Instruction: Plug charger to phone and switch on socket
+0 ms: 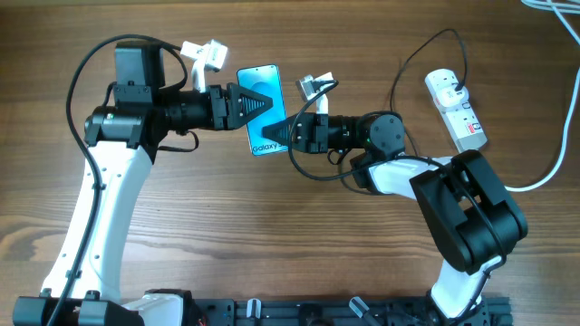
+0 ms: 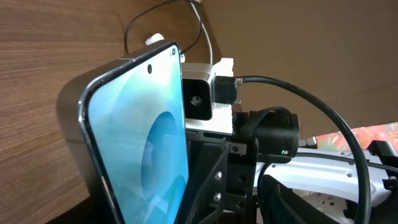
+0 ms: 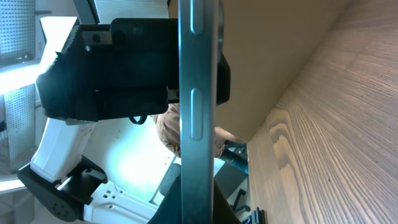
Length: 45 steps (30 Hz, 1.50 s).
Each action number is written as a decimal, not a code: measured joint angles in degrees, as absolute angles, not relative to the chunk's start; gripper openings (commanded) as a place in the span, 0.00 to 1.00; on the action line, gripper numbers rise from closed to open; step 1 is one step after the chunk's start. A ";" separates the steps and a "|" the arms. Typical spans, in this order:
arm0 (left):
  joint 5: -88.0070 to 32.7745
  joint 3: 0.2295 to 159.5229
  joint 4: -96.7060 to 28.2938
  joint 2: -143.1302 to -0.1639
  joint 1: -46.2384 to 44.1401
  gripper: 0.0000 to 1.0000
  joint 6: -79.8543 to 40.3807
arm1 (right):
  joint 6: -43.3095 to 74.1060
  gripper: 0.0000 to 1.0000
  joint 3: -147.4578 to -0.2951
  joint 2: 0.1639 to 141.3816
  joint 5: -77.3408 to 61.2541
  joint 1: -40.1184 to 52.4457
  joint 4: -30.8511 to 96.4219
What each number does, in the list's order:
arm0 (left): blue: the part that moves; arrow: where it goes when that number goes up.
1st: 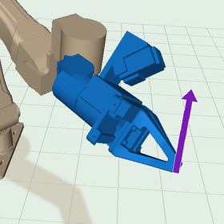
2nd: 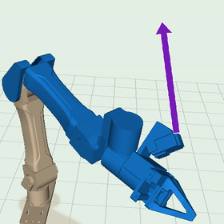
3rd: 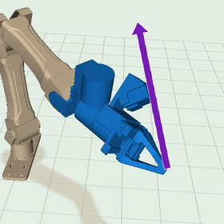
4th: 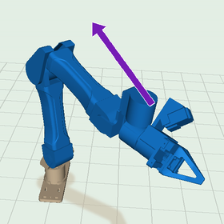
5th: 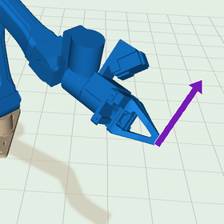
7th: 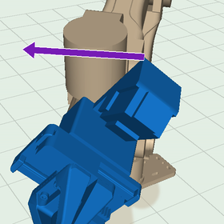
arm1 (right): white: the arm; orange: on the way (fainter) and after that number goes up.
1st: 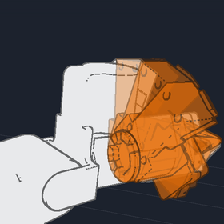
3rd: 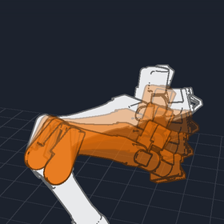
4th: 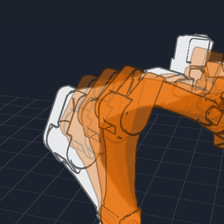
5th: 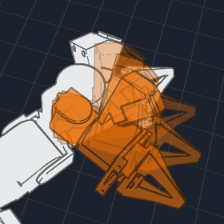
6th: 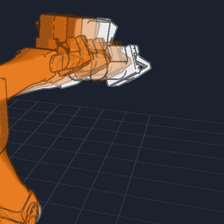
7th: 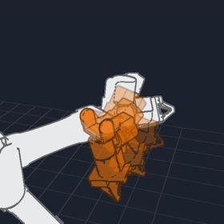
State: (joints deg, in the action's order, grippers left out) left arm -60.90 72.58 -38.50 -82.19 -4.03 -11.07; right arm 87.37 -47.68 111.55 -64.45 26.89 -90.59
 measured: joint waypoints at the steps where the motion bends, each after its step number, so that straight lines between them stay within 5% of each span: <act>1: -60.99 72.58 -38.50 -82.19 -4.03 0.59 -11.07 | 87.37 0.04 -47.68 111.53 -64.42 26.98 -90.59; 2: -60.99 72.58 -38.50 -82.19 -4.03 0.47 -11.16 | 87.35 0.04 -47.70 111.50 -64.42 27.16 -90.59; 4: -60.64 72.58 -38.59 -82.21 -3.99 0.43 -11.22 | 87.26 0.04 -47.81 111.31 -64.42 27.66 -90.63; 26: -60.27 72.53 -43.44 -82.50 -5.45 0.39 -11.00 | 88.33 0.04 -47.90 110.76 -67.51 28.25 -90.65; 30: -59.09 72.44 -43.11 -82.50 -5.65 0.16 -10.70 | 88.88 0.04 -48.01 110.43 -67.51 28.21 -90.67; 35: -60.01 72.31 -42.13 -82.52 -5.63 0.04 -10.20 | 89.93 0.04 -48.18 109.89 -67.96 27.81 -90.70; 38: -60.99 72.31 -41.98 -82.52 -5.63 0.04 -10.15 | 90.39 0.18 -48.18 109.49 -68.58 27.70 -90.72; 42: -59.61 72.31 -43.75 -82.50 -7.51 0.04 -10.28 | 92.09 0.53 -48.16 109.78 -70.72 28.03 -90.70; 45: -55.48 72.44 -48.42 -82.43 -8.01 0.04 -10.94 | 92.09 0.63 -48.14 110.96 -72.95 27.94 -90.43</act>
State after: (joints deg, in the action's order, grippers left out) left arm -55.48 72.44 -48.42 -82.43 -8.01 -10.94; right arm 92.09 -48.14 110.96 -72.95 27.94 -90.43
